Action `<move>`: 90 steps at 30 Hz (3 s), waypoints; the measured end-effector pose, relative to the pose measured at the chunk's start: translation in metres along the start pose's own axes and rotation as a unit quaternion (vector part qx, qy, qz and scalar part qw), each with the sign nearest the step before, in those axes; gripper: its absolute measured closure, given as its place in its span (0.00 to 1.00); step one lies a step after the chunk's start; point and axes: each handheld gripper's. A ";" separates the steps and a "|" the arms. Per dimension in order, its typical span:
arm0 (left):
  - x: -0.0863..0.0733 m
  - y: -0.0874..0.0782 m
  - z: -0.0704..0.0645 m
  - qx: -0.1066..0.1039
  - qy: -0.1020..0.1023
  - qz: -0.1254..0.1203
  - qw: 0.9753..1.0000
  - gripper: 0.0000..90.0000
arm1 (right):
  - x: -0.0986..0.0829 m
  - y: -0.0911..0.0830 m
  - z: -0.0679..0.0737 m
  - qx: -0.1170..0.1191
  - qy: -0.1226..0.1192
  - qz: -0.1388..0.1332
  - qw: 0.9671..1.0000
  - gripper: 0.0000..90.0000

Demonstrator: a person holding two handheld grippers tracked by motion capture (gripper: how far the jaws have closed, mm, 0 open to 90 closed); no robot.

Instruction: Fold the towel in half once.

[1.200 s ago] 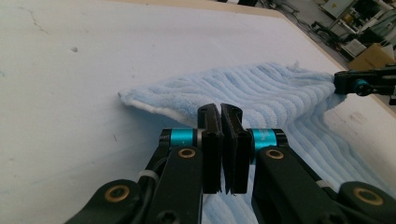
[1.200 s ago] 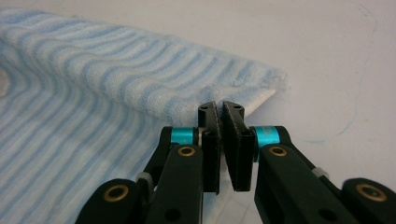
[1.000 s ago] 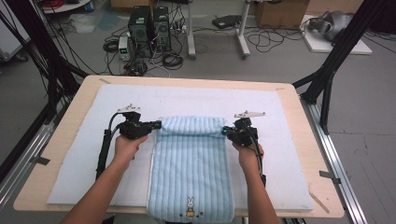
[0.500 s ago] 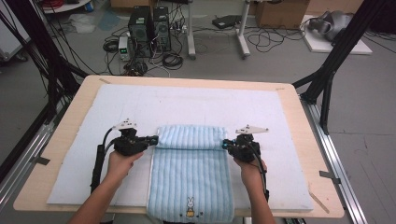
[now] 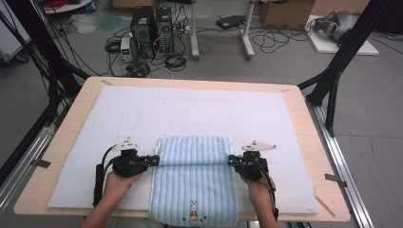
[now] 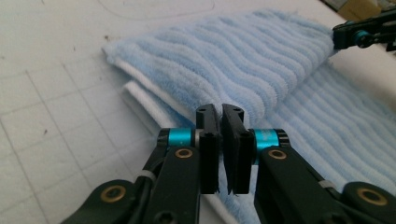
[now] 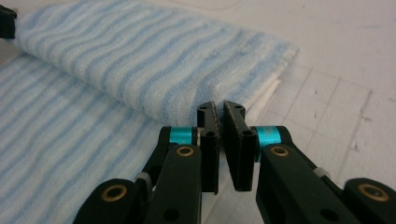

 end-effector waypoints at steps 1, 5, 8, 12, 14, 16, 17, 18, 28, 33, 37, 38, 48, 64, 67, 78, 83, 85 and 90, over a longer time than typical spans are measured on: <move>0.000 0.000 0.001 0.007 -0.005 0.000 1.000 0.76 | -0.001 0.000 0.000 0.000 0.001 0.000 1.000 0.91; 0.009 -0.004 0.011 0.021 -0.023 -0.030 0.999 0.59 | 0.001 -0.001 -0.004 -0.003 0.024 -0.015 1.000 0.75; 0.017 -0.005 0.019 0.029 -0.030 -0.047 0.998 0.58 | 0.006 -0.003 -0.008 -0.010 0.036 -0.028 0.999 0.68; 0.032 0.002 0.029 0.033 -0.037 -0.055 0.997 0.57 | 0.010 -0.003 -0.012 -0.017 0.043 -0.033 0.998 0.61; 0.042 0.009 0.033 0.035 -0.031 -0.044 0.998 0.54 | 0.011 -0.003 -0.013 -0.017 0.049 -0.035 0.998 0.57; 0.049 0.014 0.034 0.036 -0.028 -0.046 0.998 0.54 | 0.012 -0.003 -0.013 -0.016 0.050 -0.034 0.998 0.55; 0.053 0.019 0.035 0.043 -0.026 -0.042 0.998 0.54 | 0.012 -0.003 -0.014 -0.016 0.045 -0.035 0.998 0.54; 0.056 0.023 0.036 0.046 -0.026 -0.036 0.998 0.53 | 0.012 -0.003 -0.014 -0.017 0.046 -0.034 0.998 0.53; 0.053 0.053 0.043 0.071 -0.028 0.013 0.997 0.51 | 0.009 -0.011 -0.023 -0.013 0.057 -0.040 0.997 0.45; 0.050 0.058 0.043 0.081 -0.021 0.029 0.996 0.55 | 0.006 -0.013 -0.027 -0.016 0.062 -0.041 0.997 0.45; 0.048 0.060 0.038 0.096 0.008 0.041 0.994 0.75 | 0.007 -0.012 -0.027 -0.017 0.064 -0.041 0.997 0.44; 0.047 0.060 0.036 0.103 0.017 0.043 0.994 0.83 | 0.007 -0.011 -0.027 -0.018 0.066 -0.040 0.997 0.44; 0.051 0.054 0.033 0.089 0.011 0.023 0.996 0.96 | 0.030 0.019 -0.028 -0.055 0.057 -0.027 0.997 0.56; 0.058 0.040 0.034 0.060 -0.017 -0.022 0.998 0.97 | 0.050 0.070 -0.023 -0.059 0.006 0.055 0.997 0.94; 0.060 0.035 0.033 0.053 -0.019 -0.032 0.998 0.97 | 0.052 0.063 -0.018 -0.054 -0.011 0.037 0.998 0.93; 0.057 0.006 0.016 0.010 -0.028 -0.065 0.997 0.97 | 0.047 0.020 -0.002 -0.033 -0.028 -0.036 0.998 0.94; 0.057 -0.005 0.004 -0.001 -0.006 -0.064 0.998 0.97 | 0.039 0.004 0.006 -0.020 -0.028 -0.049 0.998 0.94; 0.054 -0.009 -0.001 -0.009 -0.005 -0.069 0.998 0.97 | 0.035 -0.003 0.008 -0.013 -0.026 -0.057 0.998 0.94; 0.032 -0.015 -0.003 -0.027 -0.025 -0.065 0.997 0.97 | 0.019 -0.016 0.014 0.003 -0.024 -0.060 0.998 0.94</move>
Point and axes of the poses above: each handheld gripper's, and its own axes: y roughly forward along the jaws, x roughly out of its top, z roughly to its left, and after that the axes turned 4 degrees about -z, right-handed
